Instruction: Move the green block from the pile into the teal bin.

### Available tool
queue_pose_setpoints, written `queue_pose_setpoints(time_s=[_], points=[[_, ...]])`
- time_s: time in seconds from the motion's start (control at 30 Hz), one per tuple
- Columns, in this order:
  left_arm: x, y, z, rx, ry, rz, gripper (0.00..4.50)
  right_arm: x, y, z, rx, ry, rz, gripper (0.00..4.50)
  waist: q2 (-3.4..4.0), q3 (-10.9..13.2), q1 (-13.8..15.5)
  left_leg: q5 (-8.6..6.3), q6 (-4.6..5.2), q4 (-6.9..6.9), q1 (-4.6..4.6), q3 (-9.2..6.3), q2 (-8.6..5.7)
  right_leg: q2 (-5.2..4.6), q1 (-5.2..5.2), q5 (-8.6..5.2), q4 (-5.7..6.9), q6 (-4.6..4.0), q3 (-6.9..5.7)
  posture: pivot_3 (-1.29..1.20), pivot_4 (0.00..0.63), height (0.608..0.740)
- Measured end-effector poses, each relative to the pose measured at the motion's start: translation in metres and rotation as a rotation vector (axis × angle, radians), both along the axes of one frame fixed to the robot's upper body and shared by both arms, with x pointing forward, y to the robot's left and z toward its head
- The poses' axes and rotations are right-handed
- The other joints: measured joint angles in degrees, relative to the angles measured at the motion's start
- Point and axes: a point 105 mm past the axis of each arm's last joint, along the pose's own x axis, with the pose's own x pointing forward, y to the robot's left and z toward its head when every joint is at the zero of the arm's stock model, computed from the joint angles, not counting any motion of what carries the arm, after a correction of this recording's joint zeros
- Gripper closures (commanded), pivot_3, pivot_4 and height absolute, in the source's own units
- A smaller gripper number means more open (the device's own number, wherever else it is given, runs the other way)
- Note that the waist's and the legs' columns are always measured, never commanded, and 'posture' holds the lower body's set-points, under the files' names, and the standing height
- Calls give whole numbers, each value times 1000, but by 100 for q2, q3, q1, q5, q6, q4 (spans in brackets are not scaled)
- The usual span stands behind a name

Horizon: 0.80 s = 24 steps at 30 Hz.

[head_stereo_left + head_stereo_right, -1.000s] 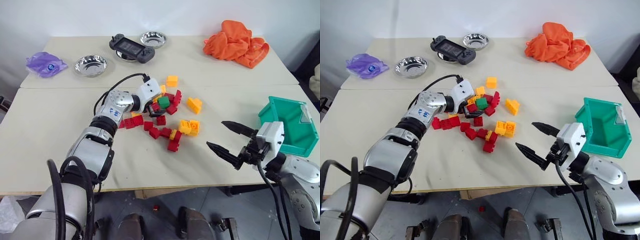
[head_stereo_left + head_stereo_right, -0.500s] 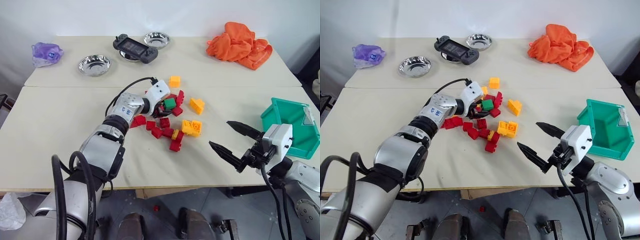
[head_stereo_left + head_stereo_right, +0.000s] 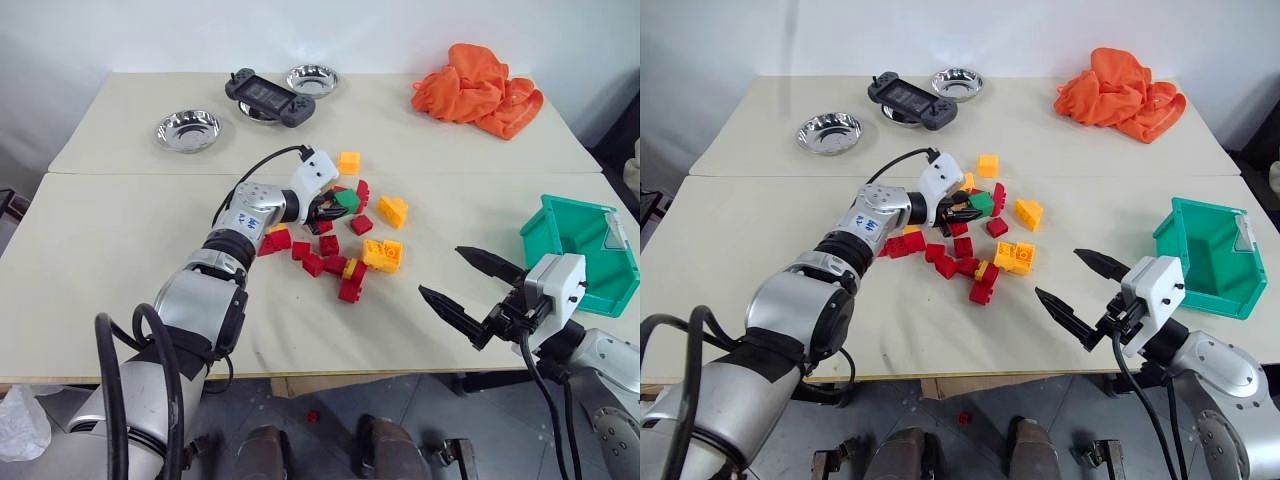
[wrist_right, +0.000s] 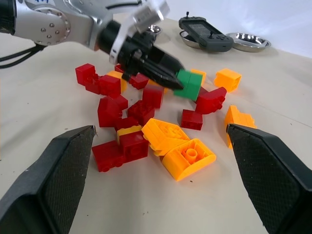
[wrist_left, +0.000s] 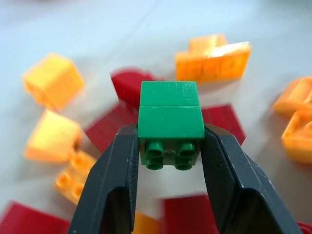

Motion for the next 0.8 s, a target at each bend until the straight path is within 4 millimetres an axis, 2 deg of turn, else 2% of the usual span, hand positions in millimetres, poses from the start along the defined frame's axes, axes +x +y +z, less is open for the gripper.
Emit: queue_pose_setpoints(time_s=[0.17,0.27,0.43,0.5,0.57,0.63,0.77,0.8], points=[[-22,-27,29,3,-68,-240,3035,-3,-12,-2,-14,9,-46,0,0,0,18,-1,2,0,-2,-1,0,0,0,0,-3,0,-1,0,150,740],[-42,-56,28,14,-50,-400,3035,-8,-26,-4,-27,24,-104,0,0,0,33,-2,4,-1,-3,-2,-1,0,1,1,-6,1,-1,0,150,740],[-76,-110,6,59,-1,-582,3035,-29,-56,-10,-69,60,-253,0,-1,0,70,-3,6,-1,-5,-3,-2,0,1,2,-13,4,-1,0,150,740],[-85,-126,-13,83,20,-597,3035,-41,-64,-15,-76,89,-308,0,0,0,105,-4,6,-1,-3,-5,-2,0,1,2,-13,4,-1,0,150,740],[-91,-132,-38,125,55,-585,3035,-53,-70,-20,-71,116,-358,0,-1,0,83,-4,7,2,-3,-4,-1,0,0,2,-13,3,2,0,150,740],[-87,-130,-48,130,71,-536,2325,-63,-71,-25,-67,141,-387,0,1,0,35,-4,7,7,-2,-7,-1,-1,-2,2,-4,2,6,0,150,740],[-85,-130,-45,96,68,-516,1187,-69,-66,-24,-58,130,-407,0,2,-1,7,-5,13,12,-1,-10,-1,-2,0,1,-4,-1,11,0,150,740],[-86,-130,-44,83,71,-523,1187,-70,-65,-23,-58,126,-409,0,3,-2,6,-6,13,12,-1,-9,-1,-2,0,1,-3,-2,12,0,150,740]])
